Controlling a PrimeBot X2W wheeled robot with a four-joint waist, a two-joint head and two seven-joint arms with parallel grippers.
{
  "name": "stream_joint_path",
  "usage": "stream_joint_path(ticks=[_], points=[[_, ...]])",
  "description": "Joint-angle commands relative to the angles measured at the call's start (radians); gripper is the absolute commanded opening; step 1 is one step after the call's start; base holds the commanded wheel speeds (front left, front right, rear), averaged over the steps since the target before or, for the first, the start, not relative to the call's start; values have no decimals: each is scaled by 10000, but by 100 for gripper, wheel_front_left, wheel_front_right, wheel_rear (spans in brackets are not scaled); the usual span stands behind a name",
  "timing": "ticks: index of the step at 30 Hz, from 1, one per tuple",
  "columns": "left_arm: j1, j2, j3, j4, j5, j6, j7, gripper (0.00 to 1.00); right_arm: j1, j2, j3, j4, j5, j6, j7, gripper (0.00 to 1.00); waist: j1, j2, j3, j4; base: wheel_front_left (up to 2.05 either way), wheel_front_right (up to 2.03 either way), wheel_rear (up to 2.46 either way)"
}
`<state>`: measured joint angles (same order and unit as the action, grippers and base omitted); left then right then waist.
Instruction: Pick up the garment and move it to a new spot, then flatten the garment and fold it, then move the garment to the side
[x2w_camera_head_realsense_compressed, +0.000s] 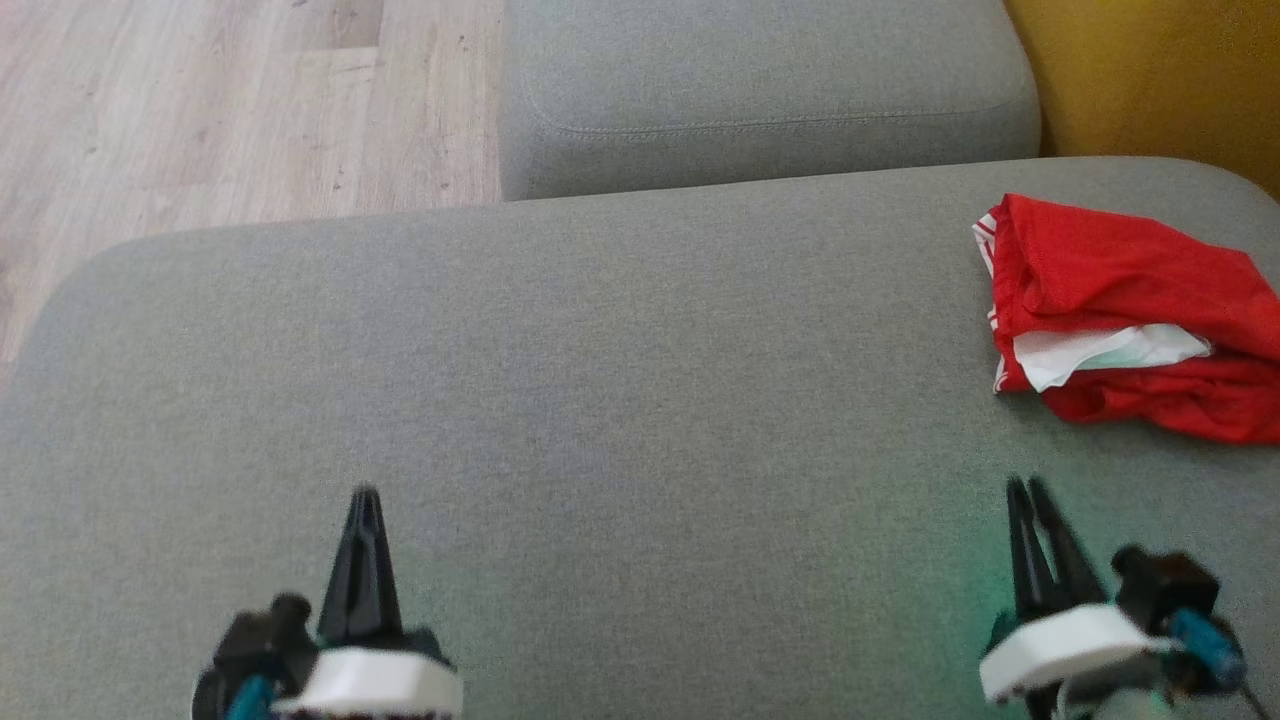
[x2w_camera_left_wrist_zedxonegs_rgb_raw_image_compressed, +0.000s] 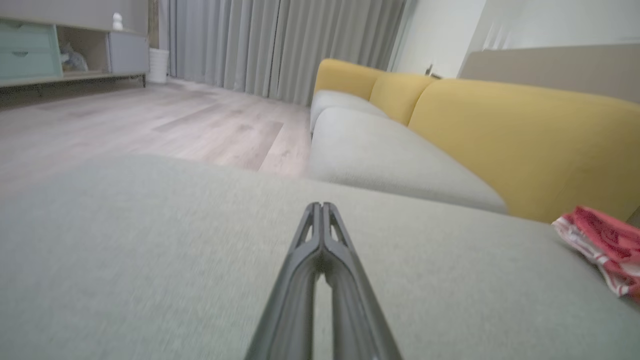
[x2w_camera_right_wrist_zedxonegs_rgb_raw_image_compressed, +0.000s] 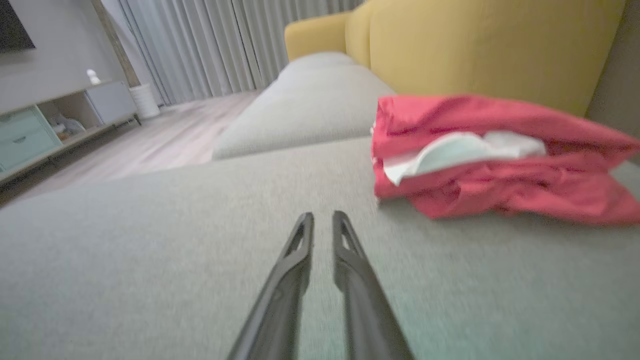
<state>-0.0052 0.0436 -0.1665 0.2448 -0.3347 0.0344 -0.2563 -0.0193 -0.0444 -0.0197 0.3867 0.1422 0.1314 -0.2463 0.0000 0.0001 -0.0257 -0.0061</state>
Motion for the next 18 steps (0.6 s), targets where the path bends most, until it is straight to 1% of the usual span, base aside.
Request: stream_joint_path(ticks=[1, 4, 18], points=[[109, 0, 16, 169, -66, -7, 18, 0, 83, 2, -17, 175, 69, 2, 31, 0, 0, -1, 2, 0, 0, 0, 0], [90, 1, 58, 168, -272, -33, 75, 0, 43, 1, -55, 177, 297, 2, 110, 0, 0, -1, 6, 1, 0, 0, 0], [-49, 15, 390, 153, -1805, -231, 516, 0, -42, -7, -139, -50, 2069, 1, 517, 0, 0, -1, 41, 9, 0, 0, 0]])
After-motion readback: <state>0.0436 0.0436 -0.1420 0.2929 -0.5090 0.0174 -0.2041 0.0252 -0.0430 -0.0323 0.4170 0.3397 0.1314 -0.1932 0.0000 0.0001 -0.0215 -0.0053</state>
